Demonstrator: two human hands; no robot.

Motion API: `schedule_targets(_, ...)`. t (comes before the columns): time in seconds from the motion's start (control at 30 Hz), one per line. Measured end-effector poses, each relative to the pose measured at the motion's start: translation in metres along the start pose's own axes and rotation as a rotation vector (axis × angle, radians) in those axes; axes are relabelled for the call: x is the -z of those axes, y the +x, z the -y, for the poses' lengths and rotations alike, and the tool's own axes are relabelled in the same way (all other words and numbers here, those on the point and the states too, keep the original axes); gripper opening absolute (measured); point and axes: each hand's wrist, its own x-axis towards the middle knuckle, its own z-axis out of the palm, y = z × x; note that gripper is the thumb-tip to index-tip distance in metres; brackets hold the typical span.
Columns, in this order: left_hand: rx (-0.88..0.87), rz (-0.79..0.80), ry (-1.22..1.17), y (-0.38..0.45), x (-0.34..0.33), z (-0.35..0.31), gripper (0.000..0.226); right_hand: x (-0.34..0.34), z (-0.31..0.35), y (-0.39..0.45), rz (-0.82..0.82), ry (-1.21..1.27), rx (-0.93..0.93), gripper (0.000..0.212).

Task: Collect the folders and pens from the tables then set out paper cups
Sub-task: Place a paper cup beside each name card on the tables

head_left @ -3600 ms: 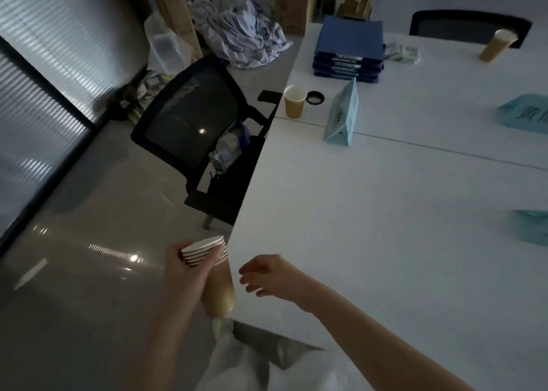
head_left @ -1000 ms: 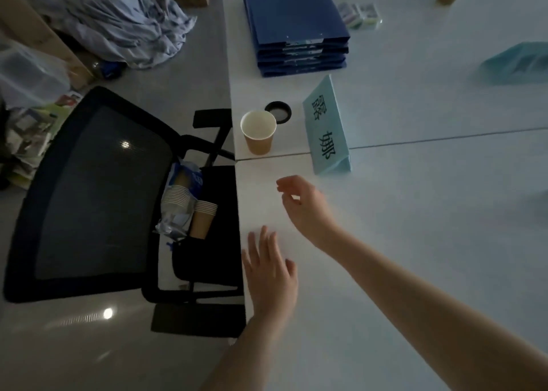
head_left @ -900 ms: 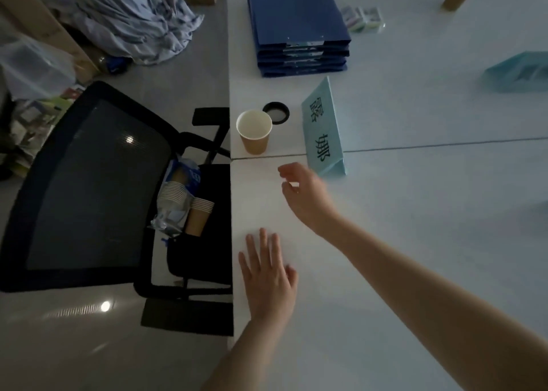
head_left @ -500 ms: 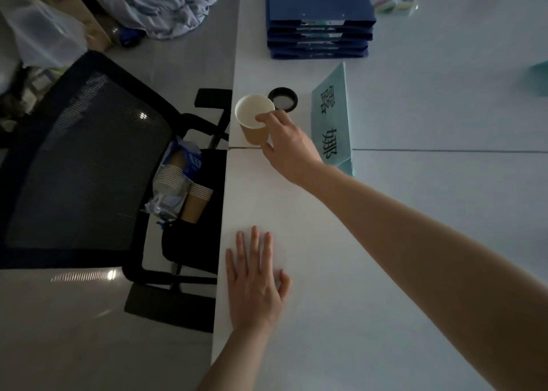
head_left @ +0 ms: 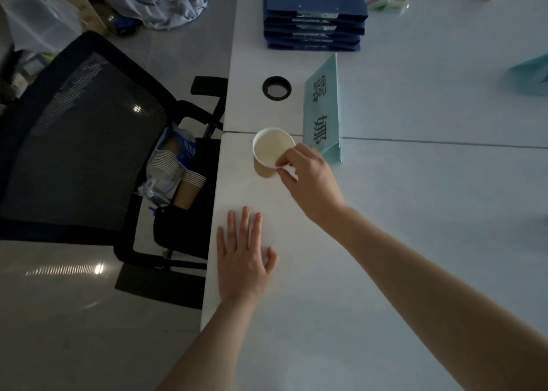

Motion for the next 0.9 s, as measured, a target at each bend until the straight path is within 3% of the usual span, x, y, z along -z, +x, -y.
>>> schedule_targets(0.2, 0.01, 0.012, 0.004, -0.001, 0.001, -0.002, 0.07, 0.04, -0.028, -0.062, -0.044, -0.174, -0.075, 0.01)
schedule_targets(0.6, 0.016, -0.033, 0.007, 0.0, -0.002, -0.003, 0.069, 0.049, -0.06, -0.058, -0.076, -0.23, -0.199, 0.011)
schedule_targets(0.9, -0.017, 0.022, 0.01, 0.003, -0.004, 0.001, 0.077, 0.06, -0.041, -0.103, -0.076, -0.257, -0.193, 0.048)
